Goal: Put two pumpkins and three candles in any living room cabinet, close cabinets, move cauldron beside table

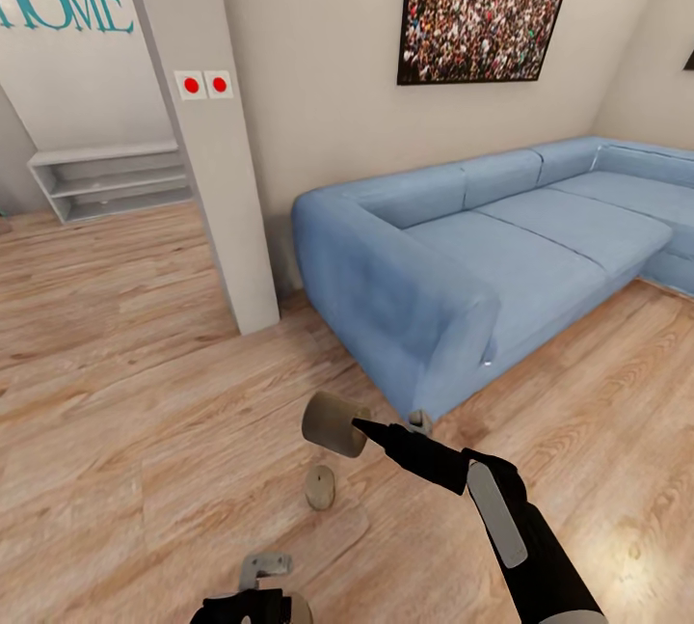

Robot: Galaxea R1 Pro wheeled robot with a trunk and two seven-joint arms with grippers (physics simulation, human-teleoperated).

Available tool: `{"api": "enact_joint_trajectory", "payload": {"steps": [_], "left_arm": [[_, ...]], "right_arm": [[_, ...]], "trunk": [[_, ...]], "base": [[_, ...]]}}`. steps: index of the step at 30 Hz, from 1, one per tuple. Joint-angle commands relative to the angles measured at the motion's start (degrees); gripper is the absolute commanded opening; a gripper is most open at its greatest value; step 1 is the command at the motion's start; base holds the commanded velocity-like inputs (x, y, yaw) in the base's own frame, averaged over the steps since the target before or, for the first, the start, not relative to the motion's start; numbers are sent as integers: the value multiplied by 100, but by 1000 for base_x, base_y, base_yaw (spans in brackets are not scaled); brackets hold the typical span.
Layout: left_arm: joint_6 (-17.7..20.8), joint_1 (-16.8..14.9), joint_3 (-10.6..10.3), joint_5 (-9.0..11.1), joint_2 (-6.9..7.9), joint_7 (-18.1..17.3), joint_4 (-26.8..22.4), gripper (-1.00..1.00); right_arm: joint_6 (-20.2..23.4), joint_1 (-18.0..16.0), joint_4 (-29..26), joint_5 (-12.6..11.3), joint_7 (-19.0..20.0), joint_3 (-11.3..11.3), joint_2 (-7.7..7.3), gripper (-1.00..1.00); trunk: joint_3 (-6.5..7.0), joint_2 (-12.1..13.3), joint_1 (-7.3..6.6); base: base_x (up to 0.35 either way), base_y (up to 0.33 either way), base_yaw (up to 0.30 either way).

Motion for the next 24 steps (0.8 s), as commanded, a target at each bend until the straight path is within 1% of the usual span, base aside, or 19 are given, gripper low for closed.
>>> {"api": "enact_joint_trajectory", "payload": {"steps": [1, 9, 17, 20, 21, 22, 24], "left_arm": [[-45, 1, 0, 1, 1, 0, 3, 100], [-133, 1, 8, 3, 14, -1, 6, 100], [-151, -15, 8, -6, 26, 0, 7, 100], [-118, -175, 10, 3, 27, 1, 5, 100], [-106, -286, 19, 9, 36, 0, 9, 100], [-63, -442, 34, 18, 71, -4, 29, 100], [9, -578, 53, 27, 168, -6, 67, 100]], "right_arm": [[3, 0, 1, -10, 0, -1, 0, -100], [-16, 0, 5, 44, -6, -7, 0, -100], [-14, 0, 6, 19, 7, -13, 0, -100], [6, 0, -38, -11, 37, -17, -13, -100], [10, 0, -57, -22, 57, -17, -31, -100], [14, 4, -83, -31, 116, -18, -66, -100], [16, 7, -104, -41, 259, -18, -143, -100]], "trunk": [[-18, -42, 23], [-162, -362, 198], [-306, -683, 374], [-360, -804, 440], [-377, -844, 462], [-395, -884, 484], [-431, -964, 528]], "base": [[0, 0, 0], [0, 0, 0], [0, 0, 0], [0, 0, 0], [0, 0, 0], [0, 0, 0], [0, 0, 0]]}}
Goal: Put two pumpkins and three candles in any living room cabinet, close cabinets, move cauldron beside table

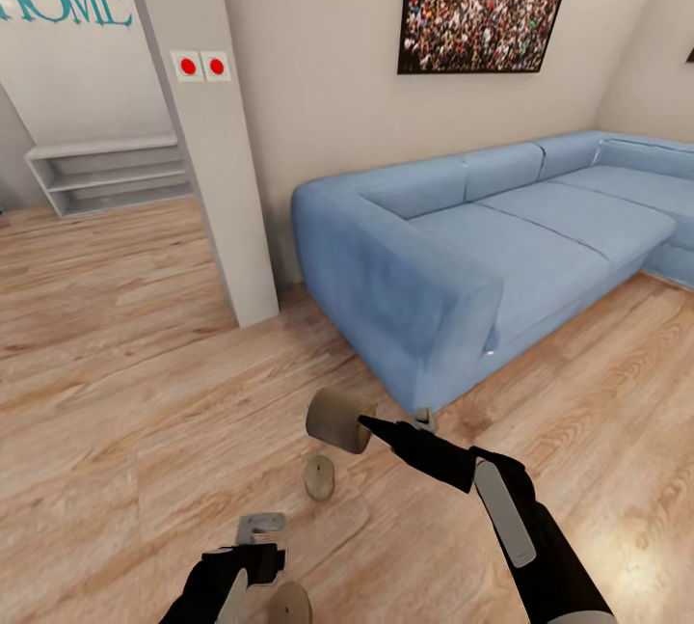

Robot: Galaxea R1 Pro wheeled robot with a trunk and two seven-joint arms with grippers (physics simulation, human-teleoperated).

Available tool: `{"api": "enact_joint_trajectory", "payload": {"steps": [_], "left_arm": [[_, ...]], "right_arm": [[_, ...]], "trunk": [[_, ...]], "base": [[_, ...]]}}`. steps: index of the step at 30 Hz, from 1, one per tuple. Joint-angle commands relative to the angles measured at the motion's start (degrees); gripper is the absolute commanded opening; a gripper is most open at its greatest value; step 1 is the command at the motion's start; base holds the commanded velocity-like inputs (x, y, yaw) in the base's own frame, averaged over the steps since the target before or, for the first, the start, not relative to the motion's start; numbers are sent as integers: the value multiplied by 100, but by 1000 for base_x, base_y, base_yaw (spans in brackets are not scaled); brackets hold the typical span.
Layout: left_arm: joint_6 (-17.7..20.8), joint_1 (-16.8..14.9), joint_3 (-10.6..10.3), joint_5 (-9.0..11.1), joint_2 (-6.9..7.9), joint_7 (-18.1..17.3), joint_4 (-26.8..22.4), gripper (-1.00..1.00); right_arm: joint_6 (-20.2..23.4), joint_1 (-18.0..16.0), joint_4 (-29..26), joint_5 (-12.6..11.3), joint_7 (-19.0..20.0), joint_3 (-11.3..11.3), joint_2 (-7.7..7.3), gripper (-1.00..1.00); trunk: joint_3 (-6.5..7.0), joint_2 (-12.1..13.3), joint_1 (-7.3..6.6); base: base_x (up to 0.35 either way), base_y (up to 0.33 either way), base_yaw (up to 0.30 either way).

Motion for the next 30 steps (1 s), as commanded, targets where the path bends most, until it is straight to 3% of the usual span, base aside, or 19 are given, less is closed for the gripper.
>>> {"api": "enact_joint_trajectory", "payload": {"steps": [1, 8, 11, 13, 17, 19, 30], "left_arm": [[11, -50, 9, 7, 40, 0, 54, 100], [-205, -181, 8, -25, 38, 5, 529, 100], [-235, -204, 3, -29, 35, 5, 567, 100], [-240, -211, 0, -29, 32, 5, 577, 100], [-249, -214, -8, -30, 30, 5, 590, 100], [-250, -215, -11, -30, 28, 5, 594, 100], [-259, -214, -27, -30, 29, 5, 609, 100]], "right_arm": [[5, 1, -8, -19, 151, 0, -75, -100], [5, 2, -15, -27, 500, -93, -254, -100], [17, 2, -15, -32, 572, -302, -393, -100], [22, 199, -15, -180, 860, -374, -646, -100], [68, 479, 2, -738, 1536, -563, -1143, -100], [144, 509, 3, -843, 1681, -588, -1293, -100], [187, 529, -15, -855, 1774, -545, -1337, -100]], "trunk": [[-19, -42, 23], [-144, -322, 176], [-198, -443, 242], [-234, -523, 286], [-306, -683, 374], [-342, -764, 418], [-539, -1205, 659]], "base": [[0, 0, 0], [0, 0, 0], [0, 0, 0], [0, 0, 0], [0, 0, 0], [0, 0, 0], [0, 0, 0]]}}
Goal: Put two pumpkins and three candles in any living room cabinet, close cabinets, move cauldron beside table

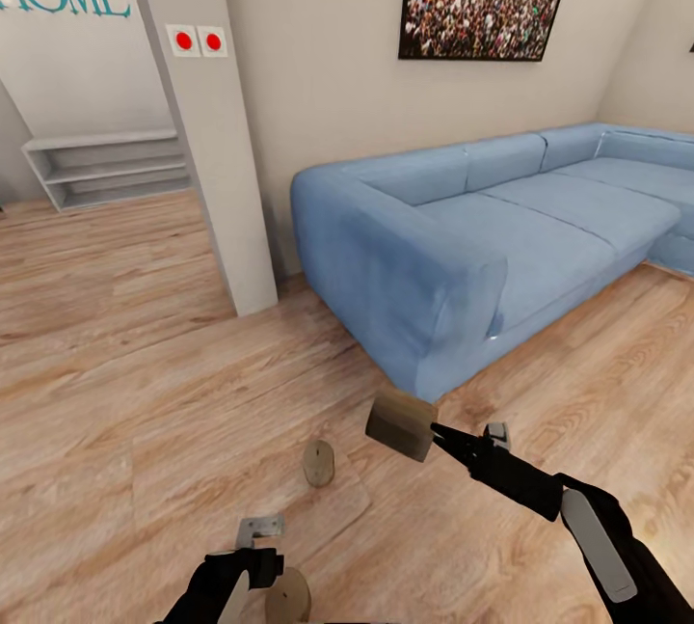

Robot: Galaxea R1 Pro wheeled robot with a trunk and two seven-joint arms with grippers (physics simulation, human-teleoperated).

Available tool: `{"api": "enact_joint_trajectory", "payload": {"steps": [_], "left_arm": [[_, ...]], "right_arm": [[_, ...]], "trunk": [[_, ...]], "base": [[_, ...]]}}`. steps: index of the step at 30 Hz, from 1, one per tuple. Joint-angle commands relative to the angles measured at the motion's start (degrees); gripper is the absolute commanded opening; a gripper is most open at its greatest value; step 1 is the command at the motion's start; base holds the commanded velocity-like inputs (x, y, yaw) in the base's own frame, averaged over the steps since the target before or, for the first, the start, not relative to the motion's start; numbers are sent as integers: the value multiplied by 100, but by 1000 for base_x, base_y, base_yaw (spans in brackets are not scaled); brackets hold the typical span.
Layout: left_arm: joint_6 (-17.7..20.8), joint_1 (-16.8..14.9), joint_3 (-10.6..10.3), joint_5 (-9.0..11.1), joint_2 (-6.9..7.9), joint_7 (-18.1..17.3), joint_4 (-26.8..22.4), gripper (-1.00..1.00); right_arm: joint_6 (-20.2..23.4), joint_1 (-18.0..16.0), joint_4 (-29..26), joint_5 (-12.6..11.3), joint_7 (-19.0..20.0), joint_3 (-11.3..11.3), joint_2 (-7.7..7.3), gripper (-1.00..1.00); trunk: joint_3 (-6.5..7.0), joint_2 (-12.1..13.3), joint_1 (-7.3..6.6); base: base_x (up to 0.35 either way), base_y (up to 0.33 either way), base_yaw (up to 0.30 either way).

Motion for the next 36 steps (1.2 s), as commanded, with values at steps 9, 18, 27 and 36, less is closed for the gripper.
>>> {"api": "enact_joint_trajectory", "payload": {"steps": [9, 18, 27, 36], "left_arm": [[-4, -2, -2, 0, -4, 0, 12, 100], [-274, -1, -17, 8, -8, -4, 117, 100], [-282, -1, -19, 9, -15, -10, 132, 100], [-257, -1, -20, 9, -40, -15, 132, 100]], "right_arm": [[-12, 0, 7, -12, -38, 8, 58, -100], [-27, 0, 22, -10, -157, 8, 148, -100], [-33, 0, 47, -1, -166, 8, 186, -100], [-41, 0, 52, 0, -166, 8, 186, -100]], "trunk": [[-162, -362, 198], [-344, -536, 302], [-366, -537, 305], [-366, -537, 305]], "base": [[0, 0, 0], [0, 0, 0], [0, 0, 0], [0, -93, 0]]}}
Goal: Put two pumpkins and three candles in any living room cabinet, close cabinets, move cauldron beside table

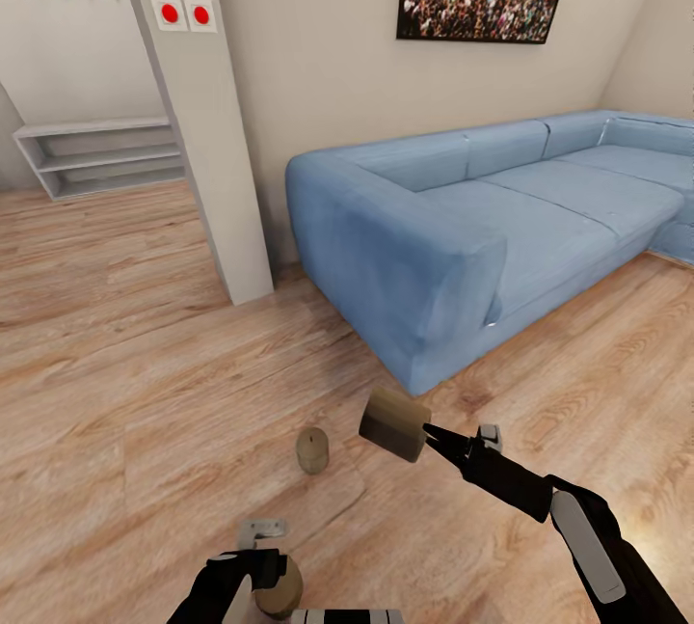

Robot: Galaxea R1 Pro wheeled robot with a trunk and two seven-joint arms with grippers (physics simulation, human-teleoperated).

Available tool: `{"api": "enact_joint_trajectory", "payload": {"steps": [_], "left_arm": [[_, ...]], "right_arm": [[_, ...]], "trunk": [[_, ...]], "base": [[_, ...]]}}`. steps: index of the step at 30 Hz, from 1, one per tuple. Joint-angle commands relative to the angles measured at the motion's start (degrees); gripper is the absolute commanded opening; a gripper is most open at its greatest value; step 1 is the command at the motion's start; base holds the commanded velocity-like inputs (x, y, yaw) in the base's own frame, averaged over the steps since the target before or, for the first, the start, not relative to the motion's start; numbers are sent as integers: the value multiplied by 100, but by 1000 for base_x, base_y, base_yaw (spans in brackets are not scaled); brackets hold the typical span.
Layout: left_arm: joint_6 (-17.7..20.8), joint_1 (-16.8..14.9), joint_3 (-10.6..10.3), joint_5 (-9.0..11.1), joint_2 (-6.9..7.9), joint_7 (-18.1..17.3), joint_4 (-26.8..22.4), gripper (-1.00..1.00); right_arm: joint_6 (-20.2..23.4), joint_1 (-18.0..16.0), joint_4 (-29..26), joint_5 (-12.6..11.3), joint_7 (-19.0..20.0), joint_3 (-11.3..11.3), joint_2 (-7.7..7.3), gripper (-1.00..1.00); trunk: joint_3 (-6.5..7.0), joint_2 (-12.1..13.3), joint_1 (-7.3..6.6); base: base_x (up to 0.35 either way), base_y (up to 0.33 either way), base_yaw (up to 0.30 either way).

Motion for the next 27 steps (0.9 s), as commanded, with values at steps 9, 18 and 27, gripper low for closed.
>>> {"api": "enact_joint_trajectory", "payload": {"steps": [9, 18, 27], "left_arm": [[1, 1, -5, -7, -5, 6, 1, 100], [-6, 0, -2, 3, -4, -1, 0, 100], [-9, 1, -4, 0, -11, -4, 0, 100]], "right_arm": [[-5, 0, 8, -6, -6, 0, 0, -100], [-6, 0, 10, -8, -9, 0, 0, -100], [-6, 0, 37, -9, -9, 0, 0, -100]], "trunk": [[0, 0, 0], [0, 0, 0], [0, 0, 0]], "base": [[94, -17, 0], [44, -6, 0], [0, -34, 0]]}}
